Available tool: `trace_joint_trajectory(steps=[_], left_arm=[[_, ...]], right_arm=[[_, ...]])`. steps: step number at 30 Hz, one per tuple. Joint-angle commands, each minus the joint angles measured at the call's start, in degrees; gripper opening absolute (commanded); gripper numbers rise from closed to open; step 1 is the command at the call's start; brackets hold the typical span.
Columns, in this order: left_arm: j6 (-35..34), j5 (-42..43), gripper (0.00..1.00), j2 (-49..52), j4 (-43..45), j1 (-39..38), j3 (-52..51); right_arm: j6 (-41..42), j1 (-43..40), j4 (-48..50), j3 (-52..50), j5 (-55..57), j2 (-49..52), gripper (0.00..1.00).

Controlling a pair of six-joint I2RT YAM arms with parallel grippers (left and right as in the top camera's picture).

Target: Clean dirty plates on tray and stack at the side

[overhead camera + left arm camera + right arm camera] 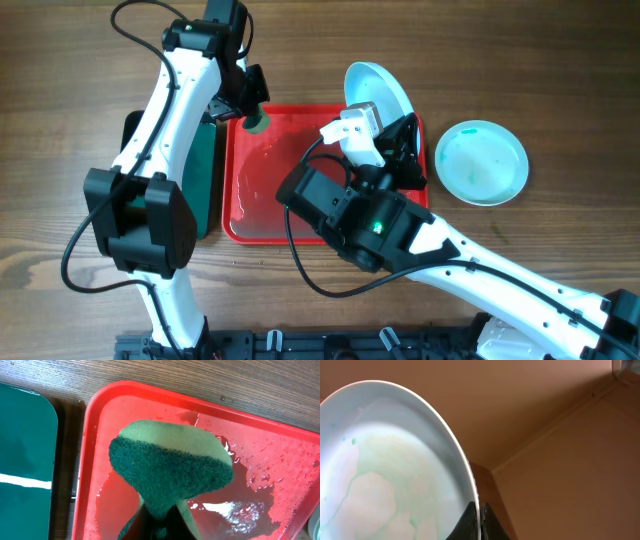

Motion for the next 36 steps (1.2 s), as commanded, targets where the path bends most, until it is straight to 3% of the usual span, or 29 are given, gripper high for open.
trace_joint_trajectory(steps=[1, 6, 10, 13, 17, 24, 31, 32, 33, 35, 36], left_arm=[[0.7, 0.5, 0.04, -0.8, 0.2, 0.1, 0.3], [0.7, -0.6, 0.04, -0.8, -1.5, 0.1, 0.3], [0.7, -8.2, 0.04, -2.5, -7.1, 1.8, 0.3], [-2.3, -18.4, 0.04, -4.5, -13.4, 6.3, 0.3], [-2.5, -21.0, 0.04, -4.2, -16.4, 12.5, 0.3], [-4.1, -20.3, 0.04, -3.8, -13.9, 17.7, -6.2], [-4.0, -17.1, 0.05, -3.8, -2.6, 18.1, -20.6], [-4.0, -17.1, 0.1, -3.8, -1.3, 18.1, -21.9], [-4.0, -17.1, 0.23, -3.8, 0.0, 18.1, -23.1], [-4.1, -17.1, 0.81, -3.8, 2.1, 18.1, -25.1], [-4.1, -17.1, 1.0, -3.8, 2.4, 18.1, -25.3]], right_arm=[[-0.5, 0.2, 0.3, 0.2, 2.0, -1.1, 0.04], [0.7, 0.2, 0.4, 0.2, -2.7, -1.1, 0.04], [2.6, 0.2, 0.4, 0.2, -9.3, -1.2, 0.04], [5.6, 0.2, 0.4, 0.2, -13.7, -1.2, 0.04], [6.8, 0.1, 1.3, 0.2, -18.0, -1.2, 0.04], [6.8, -2.0, 2.8, 0.2, -25.2, -1.2, 0.04], [6.3, -5.2, 5.6, 0.2, -32.2, -1.2, 0.04], [6.3, -5.5, 5.7, 0.2, -32.7, -1.2, 0.04], [6.3, -5.9, 5.7, 0.2, -33.7, -1.2, 0.04], [6.3, -6.3, 5.8, 0.2, -35.6, -1.2, 0.04], [6.3, -6.6, 5.9, 0.2, -36.0, -1.2, 0.04]])
